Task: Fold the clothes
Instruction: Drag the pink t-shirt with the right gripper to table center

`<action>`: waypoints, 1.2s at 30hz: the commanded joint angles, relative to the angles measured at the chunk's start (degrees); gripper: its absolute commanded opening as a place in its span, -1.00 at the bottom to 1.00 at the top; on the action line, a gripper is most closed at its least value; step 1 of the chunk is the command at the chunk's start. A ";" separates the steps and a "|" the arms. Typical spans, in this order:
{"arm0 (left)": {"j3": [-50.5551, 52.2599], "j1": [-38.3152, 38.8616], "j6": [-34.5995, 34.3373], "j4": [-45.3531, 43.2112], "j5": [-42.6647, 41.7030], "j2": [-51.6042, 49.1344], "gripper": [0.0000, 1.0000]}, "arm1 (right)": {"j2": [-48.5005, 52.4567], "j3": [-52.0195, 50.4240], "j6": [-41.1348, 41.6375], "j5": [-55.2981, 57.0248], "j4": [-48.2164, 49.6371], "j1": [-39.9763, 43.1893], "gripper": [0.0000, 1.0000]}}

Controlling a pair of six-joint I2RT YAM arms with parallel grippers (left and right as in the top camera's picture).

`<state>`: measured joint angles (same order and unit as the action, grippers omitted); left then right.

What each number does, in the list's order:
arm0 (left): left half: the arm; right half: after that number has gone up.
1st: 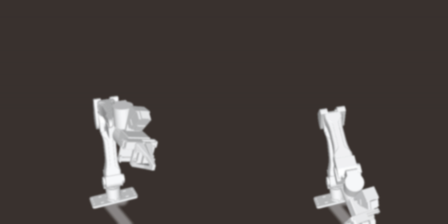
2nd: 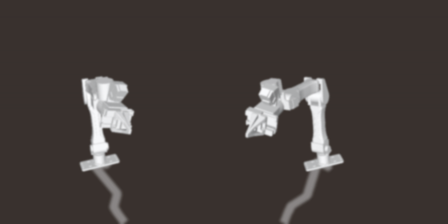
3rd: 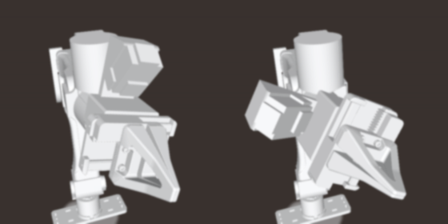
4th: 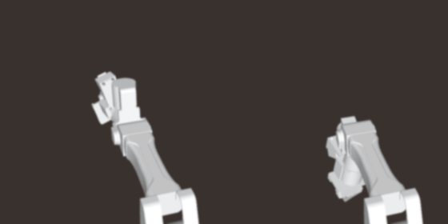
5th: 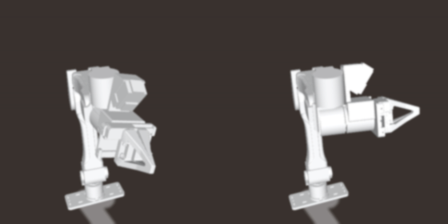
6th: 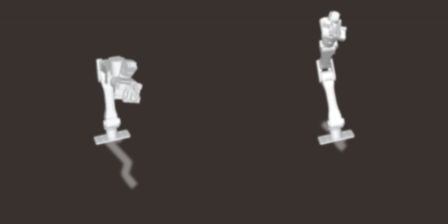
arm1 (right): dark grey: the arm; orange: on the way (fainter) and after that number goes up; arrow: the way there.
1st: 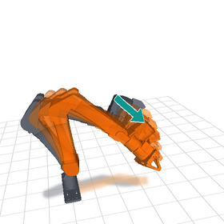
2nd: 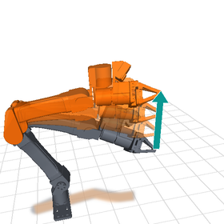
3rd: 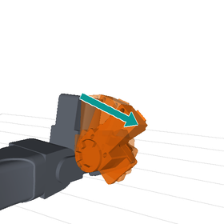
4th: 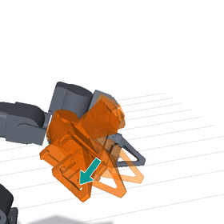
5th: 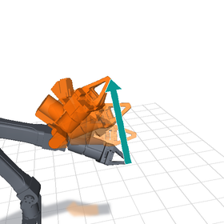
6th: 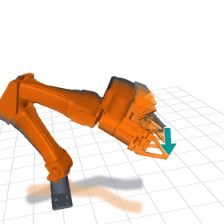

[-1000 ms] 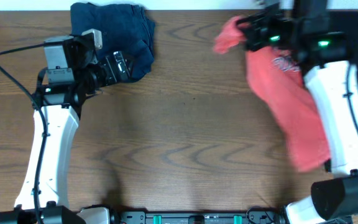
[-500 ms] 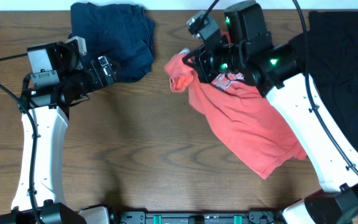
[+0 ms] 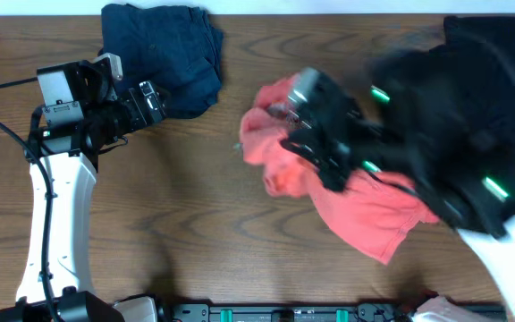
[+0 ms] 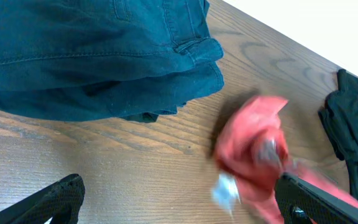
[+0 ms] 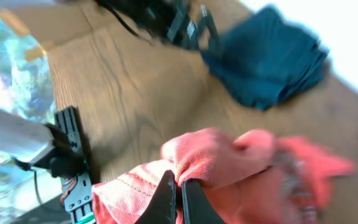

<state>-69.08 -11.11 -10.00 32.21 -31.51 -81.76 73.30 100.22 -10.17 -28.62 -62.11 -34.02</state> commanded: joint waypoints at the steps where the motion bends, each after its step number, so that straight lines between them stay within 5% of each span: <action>1: -0.70 -0.22 1.40 0.61 0.02 0.28 0.98 | -7.98 1.29 -2.99 1.05 -0.37 -0.57 -0.98; 8: -0.70 -0.22 1.38 2.27 0.02 0.28 0.98 | -12.55 1.11 -3.23 14.75 -2.45 -0.55 -0.98; 15: -0.70 -0.22 1.42 3.28 0.04 0.28 0.98 | -0.66 0.83 -4.92 19.82 0.52 0.31 -0.97; 30: -0.68 -0.04 2.89 2.86 1.11 0.20 0.89 | 38.05 0.85 -2.16 18.88 39.01 11.56 -0.98; 32: -0.50 0.66 2.62 1.55 1.09 0.15 0.89 | 40.41 0.87 -2.08 16.74 41.70 12.63 -0.34; 36: -0.48 5.11 2.73 -2.71 1.11 0.13 0.90 | 37.88 1.51 -0.26 13.20 38.88 13.86 0.12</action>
<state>-69.08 -9.17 -8.03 31.42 -30.70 -81.76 115.13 100.49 -12.43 -11.42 -22.24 -20.75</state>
